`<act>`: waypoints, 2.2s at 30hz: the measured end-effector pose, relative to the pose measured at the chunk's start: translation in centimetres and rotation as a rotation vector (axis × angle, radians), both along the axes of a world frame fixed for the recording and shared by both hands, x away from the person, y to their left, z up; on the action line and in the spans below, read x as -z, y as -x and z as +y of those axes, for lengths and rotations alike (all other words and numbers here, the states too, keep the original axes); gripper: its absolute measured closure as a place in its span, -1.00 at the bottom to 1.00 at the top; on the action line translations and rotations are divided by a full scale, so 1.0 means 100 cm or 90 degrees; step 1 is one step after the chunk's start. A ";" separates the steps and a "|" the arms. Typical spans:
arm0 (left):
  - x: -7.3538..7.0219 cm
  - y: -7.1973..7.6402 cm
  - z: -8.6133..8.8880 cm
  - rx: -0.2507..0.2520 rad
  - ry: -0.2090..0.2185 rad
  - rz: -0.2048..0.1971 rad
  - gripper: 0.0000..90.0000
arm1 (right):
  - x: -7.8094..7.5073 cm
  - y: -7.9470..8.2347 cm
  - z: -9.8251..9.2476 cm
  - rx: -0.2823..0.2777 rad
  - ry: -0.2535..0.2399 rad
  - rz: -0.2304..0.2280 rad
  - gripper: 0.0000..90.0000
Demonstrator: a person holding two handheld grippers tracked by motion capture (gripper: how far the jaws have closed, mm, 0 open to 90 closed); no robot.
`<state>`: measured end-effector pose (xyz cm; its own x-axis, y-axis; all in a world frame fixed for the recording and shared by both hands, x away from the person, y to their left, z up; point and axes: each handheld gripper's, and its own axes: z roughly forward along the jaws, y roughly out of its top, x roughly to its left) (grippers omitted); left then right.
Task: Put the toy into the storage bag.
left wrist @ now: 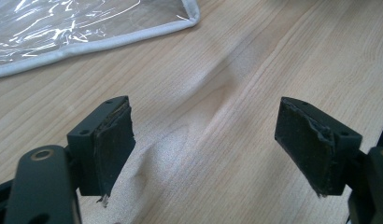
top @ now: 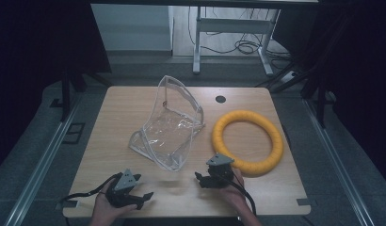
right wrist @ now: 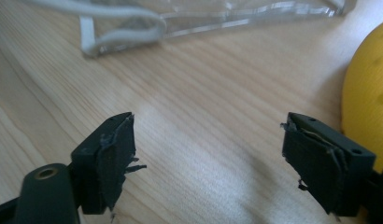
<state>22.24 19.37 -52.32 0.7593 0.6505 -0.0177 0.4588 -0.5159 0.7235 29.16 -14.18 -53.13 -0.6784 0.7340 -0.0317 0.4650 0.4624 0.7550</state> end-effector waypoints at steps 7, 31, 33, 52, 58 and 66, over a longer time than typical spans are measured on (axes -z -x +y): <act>-0.001 0.001 0.001 -0.001 0.002 -0.004 -0.57 | -0.006 0.003 -0.003 -0.014 -0.016 -0.017 -0.50; -0.001 0.002 0.000 0.001 0.009 0.002 -0.57 | -0.018 0.010 -0.002 -0.049 -0.059 -0.016 -0.43; 0.000 0.002 -0.001 0.000 0.009 0.005 -0.57 | -0.021 0.011 -0.004 -0.055 -0.055 -0.024 -0.43; -0.002 0.000 0.000 -0.005 0.012 0.009 -0.57 | -0.040 0.009 -0.030 -0.043 -0.088 -0.027 -0.32; -0.001 -0.001 0.000 -0.006 0.014 0.012 -0.57 | -0.052 0.009 -0.046 -0.051 -0.069 -0.012 -0.29; -0.001 -0.002 -0.002 -0.008 0.020 0.018 -0.57 | -0.065 0.003 -0.053 -0.059 -0.051 -0.002 -0.32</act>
